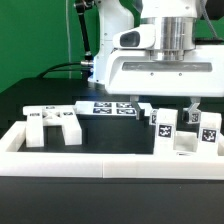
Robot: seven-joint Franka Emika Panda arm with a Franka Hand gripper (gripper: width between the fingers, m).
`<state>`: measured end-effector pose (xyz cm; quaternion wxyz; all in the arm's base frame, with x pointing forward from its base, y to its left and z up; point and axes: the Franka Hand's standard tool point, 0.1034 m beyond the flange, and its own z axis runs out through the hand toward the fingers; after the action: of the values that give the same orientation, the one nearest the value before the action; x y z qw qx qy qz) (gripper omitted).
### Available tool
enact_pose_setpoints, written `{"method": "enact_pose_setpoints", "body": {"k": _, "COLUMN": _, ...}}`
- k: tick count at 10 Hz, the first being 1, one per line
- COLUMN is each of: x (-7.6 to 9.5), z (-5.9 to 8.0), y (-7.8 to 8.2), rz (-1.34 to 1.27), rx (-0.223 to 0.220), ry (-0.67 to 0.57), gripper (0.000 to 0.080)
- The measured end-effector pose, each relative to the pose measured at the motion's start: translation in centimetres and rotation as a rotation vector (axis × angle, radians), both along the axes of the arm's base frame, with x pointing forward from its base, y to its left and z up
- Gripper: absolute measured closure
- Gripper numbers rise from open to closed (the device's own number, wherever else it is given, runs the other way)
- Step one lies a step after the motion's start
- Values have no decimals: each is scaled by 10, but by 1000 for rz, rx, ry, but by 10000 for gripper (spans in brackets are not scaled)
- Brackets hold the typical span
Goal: Assemble chair
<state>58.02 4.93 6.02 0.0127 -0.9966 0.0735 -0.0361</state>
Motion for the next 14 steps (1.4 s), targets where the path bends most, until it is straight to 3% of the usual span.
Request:
{"method": "enact_pose_setpoints", "body": {"k": 4, "x": 0, "z": -2, "y": -1, "rz": 1, "rx": -2, "ry": -1, "gripper": 151}}
{"method": "enact_pose_setpoints", "body": {"k": 8, "x": -7, "z": -23, "y": 3, "rz": 8, "rx": -10, "ry": 16, "gripper": 151}}
{"method": "enact_pose_setpoints", "body": {"k": 14, "x": -14, "z": -40, "y": 2, "rz": 13, "rx": -17, "ry": 40, "gripper": 151}}
